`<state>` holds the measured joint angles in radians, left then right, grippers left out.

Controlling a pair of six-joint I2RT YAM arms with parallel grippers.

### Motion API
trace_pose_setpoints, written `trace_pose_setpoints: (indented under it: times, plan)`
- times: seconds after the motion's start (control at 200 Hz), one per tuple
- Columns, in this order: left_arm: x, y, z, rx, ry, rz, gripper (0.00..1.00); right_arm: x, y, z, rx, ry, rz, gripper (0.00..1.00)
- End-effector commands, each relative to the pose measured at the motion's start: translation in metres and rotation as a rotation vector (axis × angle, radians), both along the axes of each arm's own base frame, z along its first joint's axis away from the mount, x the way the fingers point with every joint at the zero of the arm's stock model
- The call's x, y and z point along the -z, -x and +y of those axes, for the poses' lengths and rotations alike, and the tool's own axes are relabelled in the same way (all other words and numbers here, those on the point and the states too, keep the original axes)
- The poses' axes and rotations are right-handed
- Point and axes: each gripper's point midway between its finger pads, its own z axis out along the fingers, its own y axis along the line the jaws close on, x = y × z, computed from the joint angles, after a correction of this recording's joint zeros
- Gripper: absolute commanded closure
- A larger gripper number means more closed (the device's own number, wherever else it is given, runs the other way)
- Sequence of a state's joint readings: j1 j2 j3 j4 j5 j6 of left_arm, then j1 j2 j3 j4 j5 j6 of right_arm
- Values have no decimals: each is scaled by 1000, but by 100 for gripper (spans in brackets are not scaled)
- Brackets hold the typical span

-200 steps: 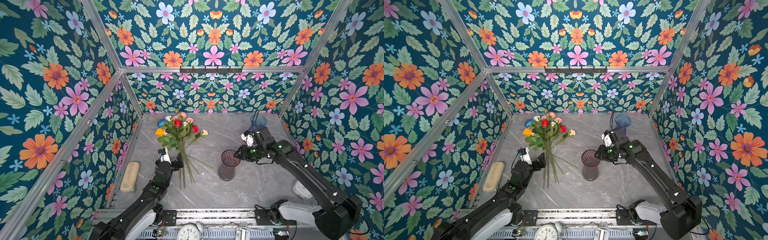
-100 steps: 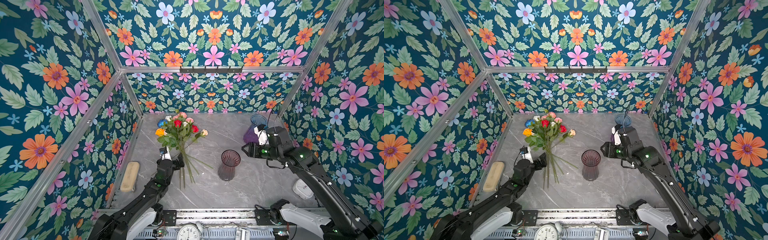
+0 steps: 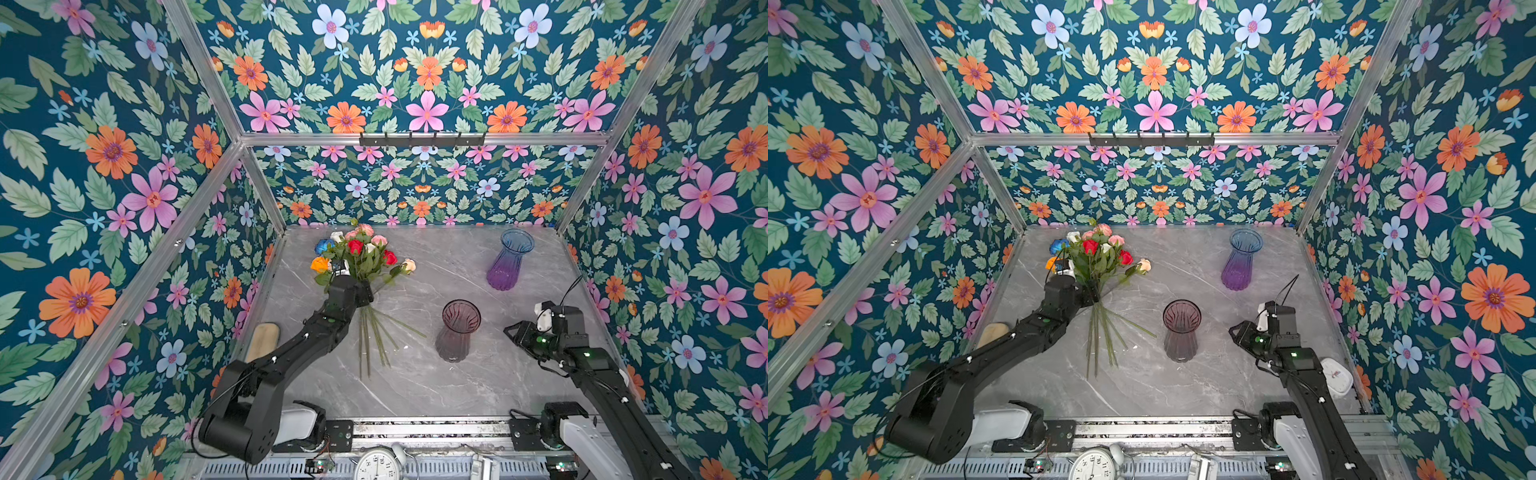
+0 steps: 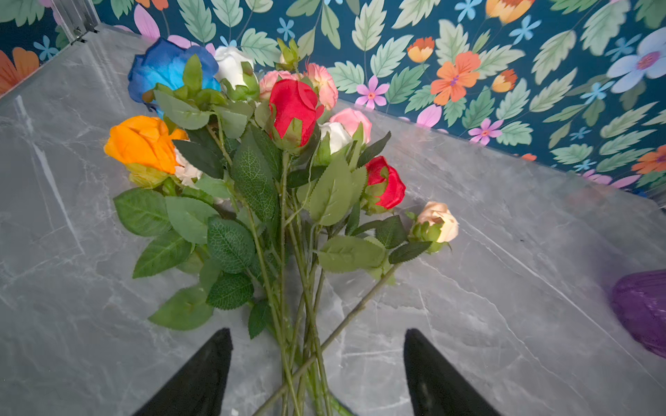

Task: Arrange flowers in a vase
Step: Pick up the flower from the flowers.

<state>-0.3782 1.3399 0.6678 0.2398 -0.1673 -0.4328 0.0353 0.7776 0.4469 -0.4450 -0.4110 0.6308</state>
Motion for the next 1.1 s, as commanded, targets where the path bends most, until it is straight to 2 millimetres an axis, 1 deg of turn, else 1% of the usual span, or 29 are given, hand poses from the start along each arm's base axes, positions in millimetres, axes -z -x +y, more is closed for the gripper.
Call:
trace_pose_setpoints:
  times: [0.0,0.09,0.14,0.19,0.275,0.39,0.45,0.635,0.685,0.74,0.875,1.095]
  plan:
    - [19,1,7,-8,-32,101,35,2,-18,3,17,-41,-95,63]
    - [20,-4,19,-41,-17,121,42,20,-15,7,29,-89,-91,64]
    - [22,-7,26,-53,-8,140,43,23,-13,11,14,-111,-100,64]
    - [25,-11,34,-65,14,161,44,27,-12,10,23,-111,-103,62]
    - [31,-17,44,-67,85,183,48,22,-12,11,11,-112,-129,59]
    - [38,-22,51,-50,181,201,54,21,-10,12,2,-120,-147,58]
    - [39,-24,50,-38,209,202,56,20,-9,12,2,-122,-154,58]
    - [41,-28,35,27,278,209,66,18,-7,12,7,-120,-168,57]
    - [44,-29,33,34,285,220,71,18,-7,12,6,-119,-170,57]
    - [49,-29,34,28,281,242,73,18,-7,12,6,-119,-168,57]
    - [62,-29,35,23,287,267,73,18,-6,11,10,-117,-170,56]
    - [71,-39,22,74,343,280,72,17,-6,9,21,-113,-175,56]
